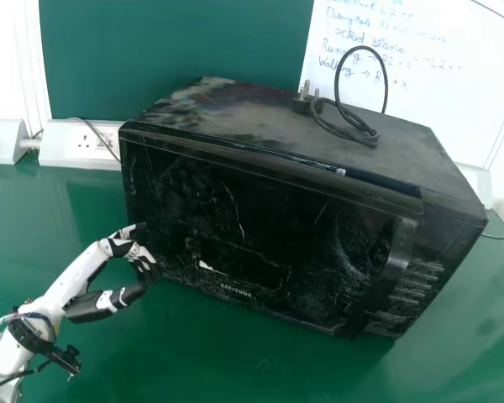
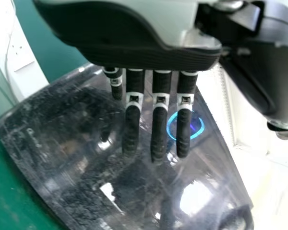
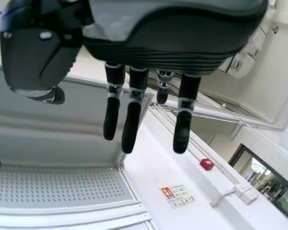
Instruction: Put biscuit inside oven
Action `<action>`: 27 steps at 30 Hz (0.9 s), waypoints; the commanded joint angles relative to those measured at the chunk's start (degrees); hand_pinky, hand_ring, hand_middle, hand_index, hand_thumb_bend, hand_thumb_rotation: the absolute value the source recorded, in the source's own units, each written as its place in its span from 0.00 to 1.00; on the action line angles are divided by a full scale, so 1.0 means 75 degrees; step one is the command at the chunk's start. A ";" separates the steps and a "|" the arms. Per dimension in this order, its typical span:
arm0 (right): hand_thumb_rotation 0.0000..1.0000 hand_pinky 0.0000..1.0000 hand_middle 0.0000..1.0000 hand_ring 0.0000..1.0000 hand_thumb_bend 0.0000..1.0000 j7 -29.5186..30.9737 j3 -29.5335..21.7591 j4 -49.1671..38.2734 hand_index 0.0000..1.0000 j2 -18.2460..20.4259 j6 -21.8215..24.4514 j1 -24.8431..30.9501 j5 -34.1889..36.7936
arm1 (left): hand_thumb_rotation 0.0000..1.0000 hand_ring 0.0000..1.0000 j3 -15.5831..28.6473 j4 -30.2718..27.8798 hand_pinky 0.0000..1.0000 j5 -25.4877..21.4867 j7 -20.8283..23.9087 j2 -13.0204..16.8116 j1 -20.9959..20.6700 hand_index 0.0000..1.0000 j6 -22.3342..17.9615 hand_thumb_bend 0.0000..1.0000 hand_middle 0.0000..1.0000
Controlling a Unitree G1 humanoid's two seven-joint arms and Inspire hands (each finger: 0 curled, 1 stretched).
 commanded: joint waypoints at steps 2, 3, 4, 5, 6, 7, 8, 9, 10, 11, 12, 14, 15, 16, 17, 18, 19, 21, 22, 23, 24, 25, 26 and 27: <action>0.49 0.34 0.46 0.37 0.67 0.0079 0.0210 -0.0114 0.56 -0.0167 0.0243 -0.0032 -0.0196 | 0.06 0.34 -0.0042 0.0154 0.27 0.0001 -0.0021 0.0108 -0.0083 0.48 -0.0078 0.52 0.41; 0.48 0.34 0.46 0.37 0.67 0.0088 0.0251 -0.0206 0.56 -0.0127 0.0307 -0.0083 -0.0176 | 0.06 0.33 -0.0031 0.0190 0.27 0.0007 -0.0008 0.0104 -0.0092 0.48 -0.0093 0.52 0.41; 0.47 0.34 0.46 0.36 0.67 0.0100 0.0282 -0.0285 0.56 -0.0102 0.0336 -0.0086 -0.0179 | 0.05 0.33 -0.0019 0.0221 0.27 0.0025 0.0014 0.0102 -0.0098 0.49 -0.0106 0.52 0.41; 0.48 0.34 0.46 0.36 0.66 0.0123 0.0308 -0.0342 0.56 -0.0100 0.0357 -0.0060 -0.0202 | 0.06 0.33 -0.0006 0.0253 0.27 0.0045 0.0035 0.0102 -0.0106 0.49 -0.0128 0.52 0.41; 0.49 0.33 0.46 0.36 0.66 0.0152 0.0328 -0.0386 0.56 -0.0108 0.0383 -0.0039 -0.0220 | 0.06 0.33 0.0002 0.0293 0.27 0.0050 0.0045 0.0104 -0.0120 0.49 -0.0165 0.52 0.41; 0.49 0.32 0.46 0.35 0.66 0.0186 0.0349 -0.0416 0.57 -0.0127 0.0431 -0.0031 -0.0244 | 0.05 0.33 0.0009 0.0326 0.27 0.0037 0.0046 0.0106 -0.0132 0.49 -0.0196 0.52 0.42; 0.49 0.30 0.46 0.34 0.67 0.0204 0.0370 -0.0421 0.57 -0.0149 0.0466 -0.0028 -0.0277 | 0.05 0.33 0.0020 0.0351 0.27 0.0027 0.0049 0.0109 -0.0141 0.49 -0.0215 0.52 0.42; 0.50 0.28 0.45 0.33 0.68 0.0222 0.0403 -0.0434 0.58 -0.0166 0.0502 -0.0030 -0.0314 | 0.05 0.34 0.0034 0.0378 0.27 0.0009 0.0050 0.0116 -0.0149 0.49 -0.0227 0.52 0.42; 0.50 0.26 0.44 0.31 0.69 0.0242 0.0448 -0.0455 0.58 -0.0173 0.0529 -0.0041 -0.0344 | 0.05 0.34 0.0054 0.0380 0.27 -0.0017 0.0052 0.0123 -0.0146 0.49 -0.0185 0.52 0.42; 0.46 0.25 0.43 0.29 0.67 0.0264 0.0506 -0.0486 0.59 -0.0176 0.0553 -0.0053 -0.0365 | 0.05 0.34 0.0084 0.0357 0.28 -0.0019 0.0071 0.0132 -0.0138 0.48 -0.0106 0.52 0.42; 0.43 0.24 0.41 0.28 0.64 0.0305 0.0609 -0.0539 0.59 -0.0182 0.0640 -0.0079 -0.0419 | 0.05 0.35 0.0131 0.0333 0.29 -0.0008 0.0109 0.0143 -0.0134 0.48 -0.0046 0.52 0.42; 0.41 0.26 0.41 0.29 0.61 0.0416 0.0694 -0.0569 0.61 -0.0220 0.0616 -0.0068 -0.0368 | 0.05 0.35 0.0230 0.0288 0.30 0.0005 0.0210 0.0139 -0.0145 0.48 0.0049 0.52 0.42; 0.38 0.26 0.41 0.29 0.58 0.0511 0.0719 -0.0597 0.62 -0.0250 0.0626 -0.0060 -0.0328 | 0.05 0.34 0.0277 0.0228 0.29 -0.0001 0.0273 0.0130 -0.0138 0.48 0.0162 0.52 0.41; 0.38 0.27 0.41 0.30 0.57 0.0577 0.0744 -0.0628 0.62 -0.0251 0.0659 -0.0101 -0.0276 | 0.05 0.34 0.0323 0.0199 0.28 0.0002 0.0343 0.0125 -0.0145 0.48 0.0218 0.52 0.41; 0.37 0.28 0.43 0.31 0.56 0.0649 0.0719 -0.0640 0.62 -0.0254 0.0626 -0.0109 -0.0190 | 0.05 0.33 0.0369 0.0204 0.27 -0.0014 0.0391 0.0130 -0.0164 0.48 0.0237 0.51 0.40; 0.36 0.29 0.44 0.33 0.56 0.0719 0.0716 -0.0650 0.61 -0.0272 0.0640 -0.0096 -0.0184 | 0.05 0.32 0.0417 0.0245 0.26 -0.0039 0.0432 0.0141 -0.0193 0.48 0.0247 0.51 0.40; 0.38 0.31 0.46 0.36 0.57 0.0791 0.0738 -0.0655 0.60 -0.0311 0.0689 -0.0059 -0.0257 | 0.05 0.32 0.0465 0.0301 0.26 -0.0119 0.0451 0.0138 -0.0223 0.48 0.0271 0.51 0.40; 0.44 0.36 0.50 0.41 0.60 0.0896 0.0815 -0.0670 0.61 -0.0358 0.0816 -0.0041 -0.0411 | 0.05 0.32 0.0579 0.0249 0.25 -0.0229 0.0518 0.0122 -0.0212 0.48 0.0562 0.51 0.40; 0.45 0.36 0.50 0.40 0.62 0.0923 0.0798 -0.0655 0.61 -0.0367 0.0753 -0.0014 -0.0399 | 0.05 0.33 0.0629 0.0232 0.26 -0.0303 0.0536 0.0110 -0.0208 0.48 0.0681 0.51 0.40; 0.45 0.31 0.45 0.34 0.62 0.0940 0.0753 -0.0623 0.60 -0.0366 0.0672 -0.0006 -0.0331 | 0.05 0.34 0.0678 0.0202 0.27 -0.0450 0.0532 0.0076 -0.0194 0.48 0.0843 0.51 0.41; 0.44 0.26 0.41 0.29 0.62 0.0950 0.0726 -0.0590 0.59 -0.0376 0.0615 0.0011 -0.0310 | 0.05 0.34 0.0726 0.0175 0.27 -0.0576 0.0533 0.0056 -0.0180 0.48 0.1003 0.51 0.41; 0.43 0.25 0.40 0.27 0.62 0.0949 0.0700 -0.0537 0.60 -0.0403 0.0550 0.0056 -0.0333 | 0.05 0.35 0.0778 0.0143 0.27 -0.0689 0.0551 0.0036 -0.0162 0.48 0.1173 0.51 0.42; 0.42 0.27 0.41 0.29 0.63 0.0948 0.0690 -0.0497 0.60 -0.0428 0.0512 0.0096 -0.0382 | 0.06 0.35 0.0836 0.0078 0.28 -0.0766 0.0592 0.0017 -0.0137 0.48 0.1395 0.51 0.43; 0.42 0.28 0.42 0.30 0.63 0.0952 0.0676 -0.0461 0.61 -0.0444 0.0488 0.0108 -0.0394 | 0.06 0.35 0.0894 0.0004 0.28 -0.0812 0.0655 -0.0003 -0.0108 0.48 0.1603 0.51 0.43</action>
